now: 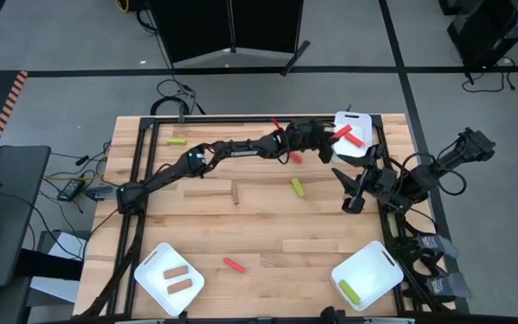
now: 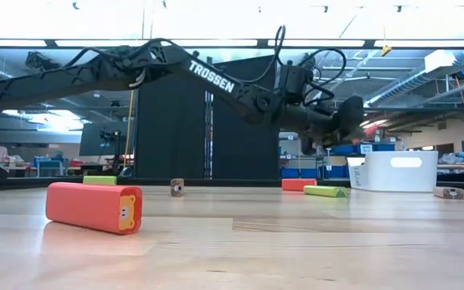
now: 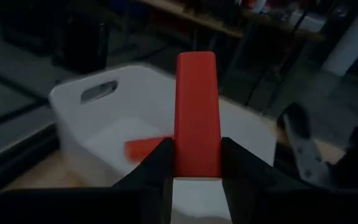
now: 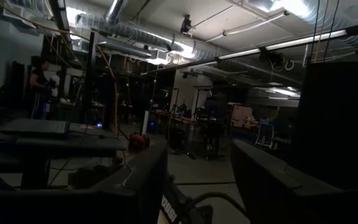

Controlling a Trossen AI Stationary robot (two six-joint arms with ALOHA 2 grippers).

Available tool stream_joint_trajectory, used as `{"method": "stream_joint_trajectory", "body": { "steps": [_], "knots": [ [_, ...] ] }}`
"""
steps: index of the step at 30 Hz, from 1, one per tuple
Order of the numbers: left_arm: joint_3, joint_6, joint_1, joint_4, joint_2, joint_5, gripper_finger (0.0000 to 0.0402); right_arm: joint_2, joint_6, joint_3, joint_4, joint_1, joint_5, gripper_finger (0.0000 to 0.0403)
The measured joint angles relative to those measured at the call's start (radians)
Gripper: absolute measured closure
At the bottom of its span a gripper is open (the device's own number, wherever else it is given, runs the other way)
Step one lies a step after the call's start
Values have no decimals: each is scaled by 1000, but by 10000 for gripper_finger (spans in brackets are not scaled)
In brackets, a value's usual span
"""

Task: Sort blocks
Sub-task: Put the middle orange block into the top right bin

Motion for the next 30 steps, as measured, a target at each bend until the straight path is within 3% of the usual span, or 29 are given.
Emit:
{"method": "stream_joint_trajectory", "body": {
  "steps": [6,30],
  "knots": [
    [-1,-31,-17,31,30,24,298,0,-5,0,3,-18,-2,214],
    [-1,-33,-26,102,42,-53,298,0,-6,0,-2,-22,-4,215]
  ]
}}
